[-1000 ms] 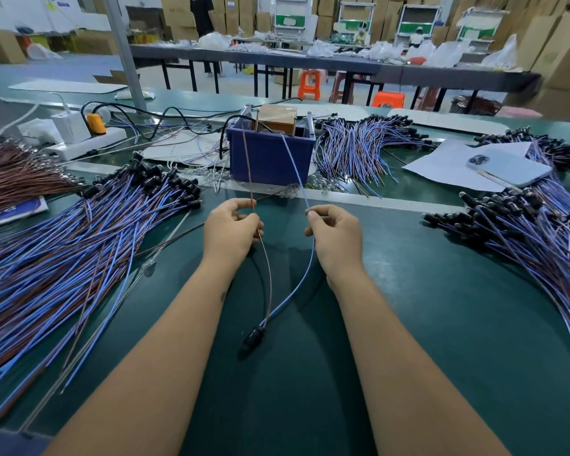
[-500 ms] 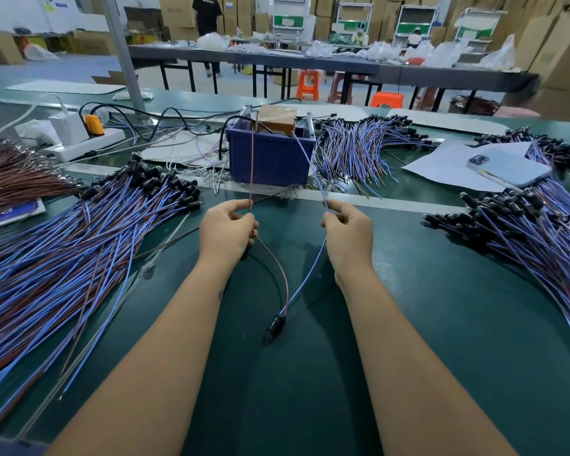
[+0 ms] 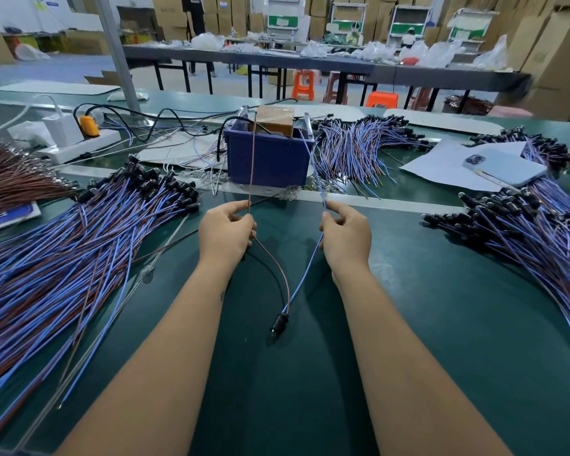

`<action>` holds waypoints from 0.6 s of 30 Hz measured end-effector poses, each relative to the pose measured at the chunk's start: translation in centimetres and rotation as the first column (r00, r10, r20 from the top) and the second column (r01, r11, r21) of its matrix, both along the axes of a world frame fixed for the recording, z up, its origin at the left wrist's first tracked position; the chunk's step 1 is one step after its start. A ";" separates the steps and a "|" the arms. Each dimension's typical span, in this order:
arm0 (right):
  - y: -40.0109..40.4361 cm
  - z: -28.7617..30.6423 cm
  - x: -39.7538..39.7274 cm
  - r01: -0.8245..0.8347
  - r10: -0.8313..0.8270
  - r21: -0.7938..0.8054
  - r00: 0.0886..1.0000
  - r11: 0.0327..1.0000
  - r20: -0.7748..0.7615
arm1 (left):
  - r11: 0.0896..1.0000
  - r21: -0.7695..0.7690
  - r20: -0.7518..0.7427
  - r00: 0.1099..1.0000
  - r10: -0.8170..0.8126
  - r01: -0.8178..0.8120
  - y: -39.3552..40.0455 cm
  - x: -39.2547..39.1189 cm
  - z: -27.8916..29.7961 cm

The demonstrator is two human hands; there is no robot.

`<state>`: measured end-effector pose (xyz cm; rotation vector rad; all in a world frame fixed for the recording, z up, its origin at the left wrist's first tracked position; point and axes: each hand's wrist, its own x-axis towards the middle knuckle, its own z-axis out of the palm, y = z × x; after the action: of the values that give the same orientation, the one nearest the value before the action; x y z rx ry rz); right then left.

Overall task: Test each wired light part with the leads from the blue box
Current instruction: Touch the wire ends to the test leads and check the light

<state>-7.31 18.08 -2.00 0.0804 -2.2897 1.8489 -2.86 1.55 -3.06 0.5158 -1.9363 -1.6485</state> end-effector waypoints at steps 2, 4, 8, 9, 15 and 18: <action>-0.2 0.0 -0.1 0.015 -0.015 0.014 1.000 1.000 0.017 | 1.000 0.000 0.005 1.000 0.004 -0.004 -0.1 -0.1 -0.1; -0.4 0.0 -0.2 0.023 -0.024 0.034 0.999 0.999 0.027 | 1.000 -0.004 0.008 1.000 0.004 -0.004 -0.1 -0.1 -0.1; -0.7 -0.1 -0.4 0.021 -0.024 0.057 0.999 0.998 0.046 | 1.000 -0.006 0.003 1.000 0.000 0.000 -0.1 -0.1 -0.1; -0.7 -0.1 -0.4 0.021 -0.024 0.063 0.998 0.998 0.052 | 1.000 -0.006 0.002 1.000 0.000 0.000 -0.1 -0.1 -0.1; -0.9 0.0 -0.5 0.027 -0.033 0.076 0.997 0.997 0.074 | 1.000 -0.020 -0.006 1.000 0.001 -0.001 0.0 -0.1 0.1; -0.9 0.0 -0.4 0.023 -0.029 0.075 0.996 0.997 0.081 | 1.000 -0.023 -0.010 1.000 0.007 -0.007 0.1 -0.1 0.1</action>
<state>-7.75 17.21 -1.99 -0.0155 -2.4026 1.7863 -2.92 1.63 -2.96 0.5042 -1.9421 -1.6202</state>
